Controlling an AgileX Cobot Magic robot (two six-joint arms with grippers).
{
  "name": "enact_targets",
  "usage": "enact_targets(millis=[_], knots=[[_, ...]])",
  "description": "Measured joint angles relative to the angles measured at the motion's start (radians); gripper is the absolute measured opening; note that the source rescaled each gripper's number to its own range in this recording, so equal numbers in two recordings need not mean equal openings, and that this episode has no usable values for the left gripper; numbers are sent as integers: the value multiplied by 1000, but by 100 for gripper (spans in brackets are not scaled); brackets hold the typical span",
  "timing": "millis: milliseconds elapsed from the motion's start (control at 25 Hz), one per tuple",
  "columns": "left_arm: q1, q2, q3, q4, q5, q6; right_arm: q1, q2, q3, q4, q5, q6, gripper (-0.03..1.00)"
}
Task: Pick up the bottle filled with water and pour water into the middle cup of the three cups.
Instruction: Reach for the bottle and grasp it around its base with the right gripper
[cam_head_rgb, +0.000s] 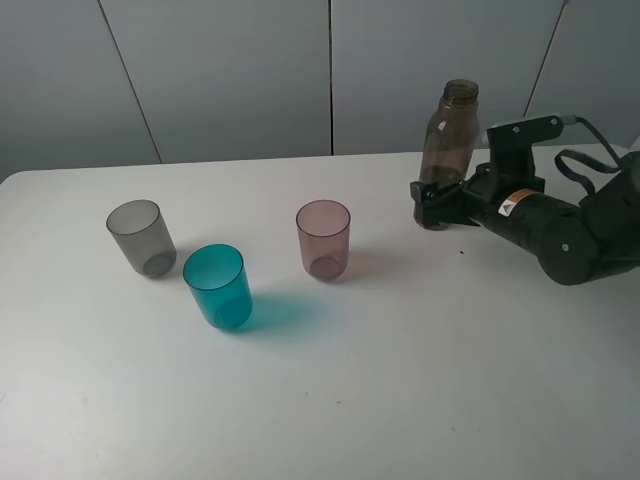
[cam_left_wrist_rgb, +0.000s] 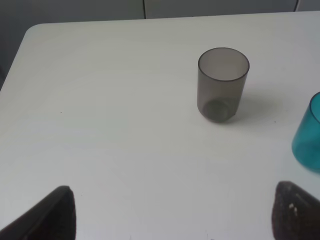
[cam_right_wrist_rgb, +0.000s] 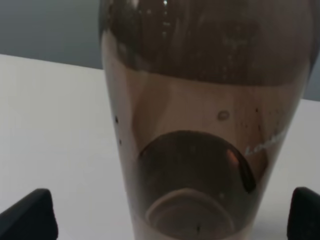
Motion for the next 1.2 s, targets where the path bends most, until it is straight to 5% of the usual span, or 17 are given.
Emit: enact_targets(millis=[1200], knots=[[0, 0, 0, 0, 0, 0, 0, 140, -161, 35, -78, 15, 100]])
